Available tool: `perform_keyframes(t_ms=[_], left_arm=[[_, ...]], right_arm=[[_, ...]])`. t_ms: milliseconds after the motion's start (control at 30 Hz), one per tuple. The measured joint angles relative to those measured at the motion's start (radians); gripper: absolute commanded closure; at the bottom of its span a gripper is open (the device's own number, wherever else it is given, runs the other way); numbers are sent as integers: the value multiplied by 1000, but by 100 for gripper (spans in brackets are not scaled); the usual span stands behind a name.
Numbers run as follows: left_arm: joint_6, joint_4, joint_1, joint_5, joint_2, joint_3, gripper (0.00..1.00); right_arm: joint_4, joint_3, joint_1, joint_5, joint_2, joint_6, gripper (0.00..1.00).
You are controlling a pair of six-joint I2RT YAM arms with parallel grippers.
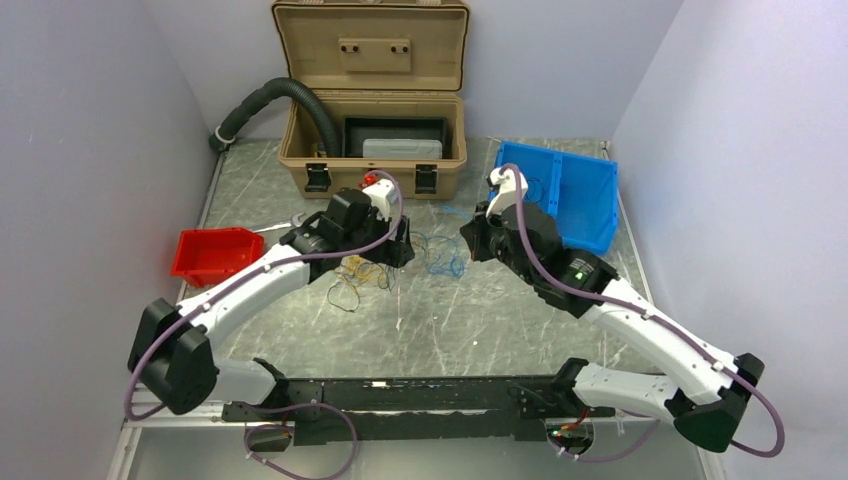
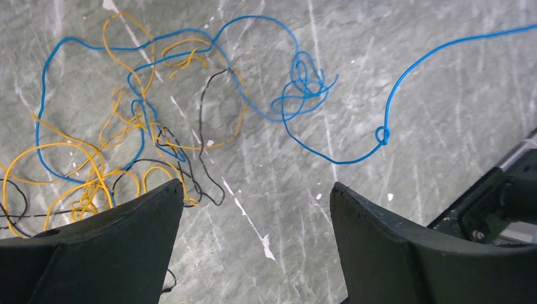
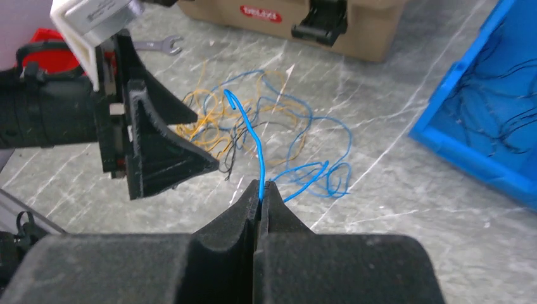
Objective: Untangle the cables
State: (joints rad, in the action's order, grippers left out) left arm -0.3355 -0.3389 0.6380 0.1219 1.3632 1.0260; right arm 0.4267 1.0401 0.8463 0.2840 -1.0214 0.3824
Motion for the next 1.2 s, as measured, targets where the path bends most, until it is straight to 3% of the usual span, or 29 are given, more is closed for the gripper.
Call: perform_keyframes(t_ms=[300, 500, 767, 967, 1067, 1200], left_arm=[[0, 183, 0, 130, -137, -116, 13], [-2, 349, 2, 243, -150, -176, 17], [13, 636, 77, 278, -72, -212, 18], [42, 846, 149, 275, 72, -201, 25], [39, 885, 161, 268, 188, -165, 33], [-6, 943, 161, 257, 327, -156, 73]], right_arm=[[121, 205, 0, 61, 33, -52, 100], [142, 313, 0, 80, 63, -62, 100], [146, 465, 0, 82, 42, -82, 100], [132, 541, 0, 82, 21, -95, 100], [126, 588, 0, 84, 6, -103, 100], [104, 706, 0, 113, -14, -125, 100]])
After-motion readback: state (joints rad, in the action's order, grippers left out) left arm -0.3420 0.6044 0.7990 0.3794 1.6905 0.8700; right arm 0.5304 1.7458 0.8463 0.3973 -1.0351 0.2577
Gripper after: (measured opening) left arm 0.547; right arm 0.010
